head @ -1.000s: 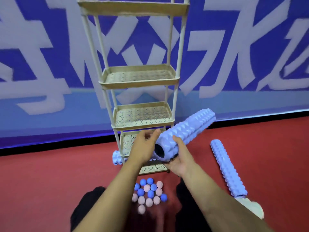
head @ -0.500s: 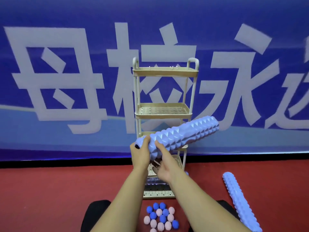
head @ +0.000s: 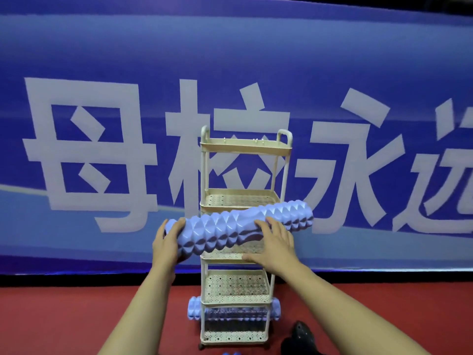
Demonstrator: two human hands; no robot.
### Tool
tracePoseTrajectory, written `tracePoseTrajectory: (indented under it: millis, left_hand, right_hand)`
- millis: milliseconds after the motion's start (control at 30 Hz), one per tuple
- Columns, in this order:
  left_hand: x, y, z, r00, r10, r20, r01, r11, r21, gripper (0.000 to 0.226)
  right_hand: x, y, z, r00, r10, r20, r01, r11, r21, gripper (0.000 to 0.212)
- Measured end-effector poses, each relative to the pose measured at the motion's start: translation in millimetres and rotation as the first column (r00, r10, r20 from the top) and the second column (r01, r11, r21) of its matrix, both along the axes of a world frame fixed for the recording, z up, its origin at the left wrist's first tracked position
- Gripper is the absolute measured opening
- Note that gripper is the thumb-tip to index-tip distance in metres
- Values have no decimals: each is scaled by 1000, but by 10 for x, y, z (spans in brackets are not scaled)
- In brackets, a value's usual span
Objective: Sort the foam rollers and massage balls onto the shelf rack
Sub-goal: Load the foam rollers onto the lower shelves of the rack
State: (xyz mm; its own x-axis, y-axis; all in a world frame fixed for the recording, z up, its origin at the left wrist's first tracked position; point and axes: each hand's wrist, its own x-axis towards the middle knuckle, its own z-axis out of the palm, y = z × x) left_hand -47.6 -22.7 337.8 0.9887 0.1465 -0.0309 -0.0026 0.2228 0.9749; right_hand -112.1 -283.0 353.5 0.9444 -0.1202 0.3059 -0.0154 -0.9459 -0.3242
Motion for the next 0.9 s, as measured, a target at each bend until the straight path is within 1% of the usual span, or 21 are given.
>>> tracePoseTrajectory:
  millis: [33, 100, 133, 200, 267, 333, 400, 433, 467, 500, 533, 567, 600, 667, 733, 767, 833, 900]
  left_hand:
    - [33, 16, 33, 1000, -6, 28, 5, 1000, 15, 49]
    - [90, 18, 105, 997, -22, 68, 20, 1000, 22, 30]
    - [136, 9, 118, 997, -39, 69, 38, 999, 23, 26]
    - [214, -22, 109, 994, -104, 46, 102, 994, 27, 28]
    - [306, -88, 71, 979, -202, 13, 202, 979, 27, 23]
    - [435, -193, 13, 960, -278, -19, 279, 957, 76, 19]
    - [649, -331, -58, 950, -312, -22, 309, 927, 212, 31]
    - [815, -402, -106, 953, -301, -25, 292, 901, 321, 43]
    - [984, -472, -141, 970, -242, -21, 224, 858, 463, 58]
    - [1126, -533, -158, 985, -172, 18, 127, 789, 602, 68]
    - [1243, -593, -153, 986, -133, 102, 22, 703, 711, 70]
    - [1348, -658, -135, 969, -139, 204, -79, 612, 787, 67]
    - [1456, -727, -109, 934, -189, 303, -168, 516, 840, 63]
    - [1709, -861, -75, 831, -356, 427, -319, 325, 891, 58]
    - [1970, -986, -122, 742, -495, 452, -422, 179, 889, 60]
    - [2084, -1038, -172, 722, -532, 443, -453, 122, 883, 62]
    - [2266, -1094, -328, 729, -541, 418, -482, 28, 876, 64]
    - [2376, -1081, -499, 749, -526, 403, -499, -47, 866, 55]
  right_hand:
    - [49, -73, 40, 1000, 18, -1, -18, 998, -54, 104]
    - [168, -190, 108, 999, 41, 10, -38, 975, -218, 108]
    - [237, -228, 134, 998, 61, 21, -52, 952, -302, 108]
    - [387, -303, 166, 993, 115, 35, -91, 909, -407, 109]
    - [556, -385, 156, 989, 149, 3, -131, 878, -460, 111]
    - [697, -482, 59, 987, 152, -45, -155, 865, -478, 110]
    - [743, -580, -151, 990, 105, -99, -139, 878, -458, 106]
    - [752, -638, -283, 989, 73, -129, -123, 890, -438, 104]
    - [754, -698, -428, 985, 34, -169, -101, 906, -411, 104]
    - [750, -766, -582, 977, -9, -213, -76, 920, -385, 104]
    - [746, -835, -735, 969, -52, -243, -43, 929, -367, 105]
    - [739, -908, -887, 961, -93, -262, -7, 934, -358, 105]
    - [744, -969, -1030, 953, -129, -274, 23, 933, -358, 104]
    - [780, -1045, -1295, 940, -181, -291, 67, 930, -362, 102]
    - [856, -1058, -1526, 929, -216, -302, 100, 929, -357, 100]
    - [904, -1043, -1632, 923, -228, -310, 112, 930, -351, 100]
    - [1002, -994, -1845, 921, -223, -319, 114, 939, -326, 102]
    - [1056, -943, -2062, 930, -201, -308, 103, 946, -307, 102]
